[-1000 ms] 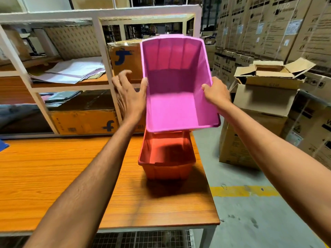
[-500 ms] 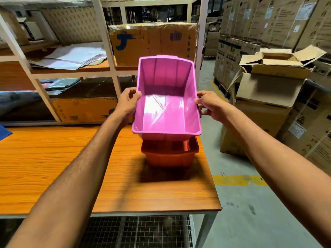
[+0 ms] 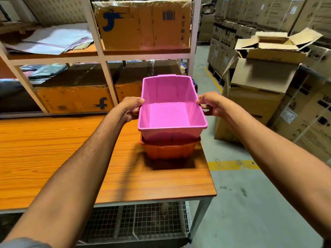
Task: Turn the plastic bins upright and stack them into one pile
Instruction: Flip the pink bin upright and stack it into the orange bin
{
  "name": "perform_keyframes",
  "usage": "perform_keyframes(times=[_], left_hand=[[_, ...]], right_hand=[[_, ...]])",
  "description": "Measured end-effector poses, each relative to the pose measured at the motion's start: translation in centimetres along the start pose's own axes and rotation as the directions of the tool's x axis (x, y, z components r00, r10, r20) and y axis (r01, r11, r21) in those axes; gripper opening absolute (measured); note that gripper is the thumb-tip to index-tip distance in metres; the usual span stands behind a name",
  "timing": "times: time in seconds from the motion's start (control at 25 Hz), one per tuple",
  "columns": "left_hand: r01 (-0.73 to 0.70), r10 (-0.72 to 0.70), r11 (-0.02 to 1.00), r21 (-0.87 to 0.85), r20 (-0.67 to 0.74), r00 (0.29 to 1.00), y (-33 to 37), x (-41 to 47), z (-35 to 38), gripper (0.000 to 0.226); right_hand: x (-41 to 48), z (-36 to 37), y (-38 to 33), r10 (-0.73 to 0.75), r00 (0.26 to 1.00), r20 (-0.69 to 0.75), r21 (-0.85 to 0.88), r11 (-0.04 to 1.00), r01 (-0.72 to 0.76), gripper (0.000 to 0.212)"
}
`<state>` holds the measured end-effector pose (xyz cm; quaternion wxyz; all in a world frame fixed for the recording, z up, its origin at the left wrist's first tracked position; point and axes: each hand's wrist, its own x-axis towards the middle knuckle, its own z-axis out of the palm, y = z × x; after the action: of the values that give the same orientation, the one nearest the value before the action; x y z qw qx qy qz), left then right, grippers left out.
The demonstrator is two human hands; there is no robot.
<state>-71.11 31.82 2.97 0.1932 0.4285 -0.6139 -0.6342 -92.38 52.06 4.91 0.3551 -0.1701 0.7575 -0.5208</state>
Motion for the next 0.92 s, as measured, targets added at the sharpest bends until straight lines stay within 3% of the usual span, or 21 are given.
perform_keyframes(times=[0.32,0.68,0.92], left_hand=[[0.023,-0.024,1.0,-0.006,-0.093,0.995,-0.4,1.1,1.6,0.02],[0.028,-0.023,0.999,0.036,-0.149,0.989,-1.2,2.8,3.7,0.026],[0.09,-0.082,0.995,0.051,-0.143,0.986,-1.3,3.6,3.2,0.023]], right_hand=[[0.9,0.6,1.3,0.093,0.995,-0.037,0.017,0.996,-0.092,0.022],[2.3,0.9,1.8,0.088,0.984,-0.153,0.046,0.996,-0.082,0.026],[2.8,0.1,1.9,0.111,0.986,-0.125,0.055,0.993,-0.105,0.017]])
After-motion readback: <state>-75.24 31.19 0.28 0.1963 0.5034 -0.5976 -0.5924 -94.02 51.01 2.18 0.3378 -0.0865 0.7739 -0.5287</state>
